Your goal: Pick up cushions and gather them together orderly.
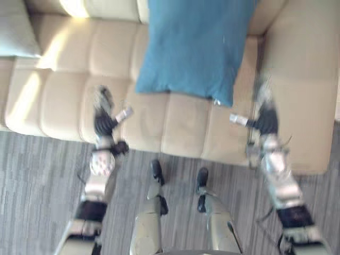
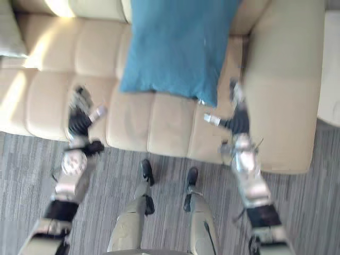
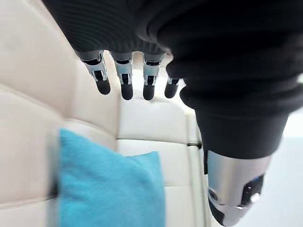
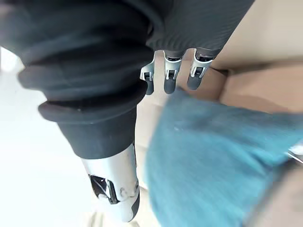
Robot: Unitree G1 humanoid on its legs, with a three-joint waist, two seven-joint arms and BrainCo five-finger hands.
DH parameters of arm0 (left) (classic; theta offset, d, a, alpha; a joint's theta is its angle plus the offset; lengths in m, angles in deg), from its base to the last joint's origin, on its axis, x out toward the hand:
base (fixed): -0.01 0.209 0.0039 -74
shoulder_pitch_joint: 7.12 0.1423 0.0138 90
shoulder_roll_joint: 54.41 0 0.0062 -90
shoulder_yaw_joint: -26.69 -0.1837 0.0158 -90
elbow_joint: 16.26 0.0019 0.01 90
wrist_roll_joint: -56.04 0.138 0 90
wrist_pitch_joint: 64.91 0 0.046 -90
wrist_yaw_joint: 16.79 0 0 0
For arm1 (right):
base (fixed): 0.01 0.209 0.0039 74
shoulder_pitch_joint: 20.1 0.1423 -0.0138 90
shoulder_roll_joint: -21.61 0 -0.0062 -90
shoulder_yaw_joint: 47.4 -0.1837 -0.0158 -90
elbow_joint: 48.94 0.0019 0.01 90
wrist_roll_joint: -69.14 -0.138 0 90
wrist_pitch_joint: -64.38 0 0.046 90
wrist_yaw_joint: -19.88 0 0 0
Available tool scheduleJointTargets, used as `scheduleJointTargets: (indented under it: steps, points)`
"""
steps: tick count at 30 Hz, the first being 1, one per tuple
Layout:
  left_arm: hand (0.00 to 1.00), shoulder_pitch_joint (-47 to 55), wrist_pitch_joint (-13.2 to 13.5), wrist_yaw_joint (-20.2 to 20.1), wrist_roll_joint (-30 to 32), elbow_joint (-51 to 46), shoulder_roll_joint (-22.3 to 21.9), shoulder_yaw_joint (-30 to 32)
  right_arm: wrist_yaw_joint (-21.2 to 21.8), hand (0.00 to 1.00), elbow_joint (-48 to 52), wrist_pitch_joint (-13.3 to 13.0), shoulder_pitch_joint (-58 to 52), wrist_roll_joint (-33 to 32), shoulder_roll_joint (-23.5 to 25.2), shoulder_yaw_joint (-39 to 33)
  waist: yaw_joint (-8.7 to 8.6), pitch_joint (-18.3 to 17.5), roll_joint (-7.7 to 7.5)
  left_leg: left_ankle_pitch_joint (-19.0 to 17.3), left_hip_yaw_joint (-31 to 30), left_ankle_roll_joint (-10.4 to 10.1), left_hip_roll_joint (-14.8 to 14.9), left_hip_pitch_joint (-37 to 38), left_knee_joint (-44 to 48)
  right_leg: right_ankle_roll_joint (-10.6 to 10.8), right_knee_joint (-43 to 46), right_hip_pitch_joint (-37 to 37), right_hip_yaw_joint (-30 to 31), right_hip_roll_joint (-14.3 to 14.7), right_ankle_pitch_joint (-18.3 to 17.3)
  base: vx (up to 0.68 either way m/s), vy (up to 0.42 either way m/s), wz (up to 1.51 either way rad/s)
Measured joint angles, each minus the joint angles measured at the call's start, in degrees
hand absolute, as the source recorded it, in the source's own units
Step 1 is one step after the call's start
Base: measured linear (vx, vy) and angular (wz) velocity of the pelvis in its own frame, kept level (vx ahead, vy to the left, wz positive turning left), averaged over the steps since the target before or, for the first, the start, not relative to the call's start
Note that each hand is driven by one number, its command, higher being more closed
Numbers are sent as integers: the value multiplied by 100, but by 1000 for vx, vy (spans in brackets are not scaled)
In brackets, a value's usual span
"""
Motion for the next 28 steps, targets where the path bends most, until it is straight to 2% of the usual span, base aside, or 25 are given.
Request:
scheduleJointTargets:
  steps: [2,6,9,12,15,18,21,26,28]
  points:
    - [0,411,-144,-347,230,1014,-357,-45,253,0,-1482,29,-179,335,307,-49,-64,-286,12,-132,-57,25,-14,451,0,21,-139,507,-5,11,-46,79,-28,4]
    - [0,578,-335,-584,604,2322,-524,35,390,0,-2992,181,-319,473,525,-360,-159,-506,26,-291,-81,53,-54,968,-3,107,-324,1072,18,-6,-99,3,29,0]
    - [0,719,-481,-590,1028,3278,-583,364,400,0,-3961,289,-532,613,564,-637,-189,-679,38,-485,-19,14,-92,1396,-11,181,-598,1548,136,-11,-53,-3,58,-10]
    - [0,883,-551,-582,1363,3665,-542,593,387,0,-4218,415,-673,815,536,-788,-288,-816,67,-535,74,48,-142,1536,-45,261,-774,1712,294,-24,37,-6,64,-17]
    - [0,861,-586,-569,1482,3818,-478,650,376,0,-4373,417,-528,812,499,-793,-282,-806,82,-555,234,80,-165,1543,-12,311,-896,1652,521,-7,215,-17,42,-34]
    - [0,666,-592,-574,1590,3884,-347,651,362,0,-4420,422,-478,806,502,-791,-279,-749,-13,-661,207,109,-280,1517,-5,386,-525,1379,653,-103,165,-18,30,-20]
    - [0,553,-604,-573,1733,3895,-283,664,373,0,-4516,451,-452,806,507,-792,-300,-737,-44,-698,20,88,-358,1552,44,367,-642,1531,601,-148,136,38,27,3]
    - [0,421,-625,-576,1791,4030,-309,882,384,0,-4642,523,-312,802,529,-798,-217,-863,-172,-744,96,30,-283,1491,70,325,-1657,1919,583,-44,663,61,3,-10]
    - [0,351,-651,-576,1790,4075,-340,879,382,0,-4642,524,-299,797,538,-884,-212,-854,-157,-740,44,34,-279,1473,143,345,-1789,2030,527,-39,744,52,-13,6]
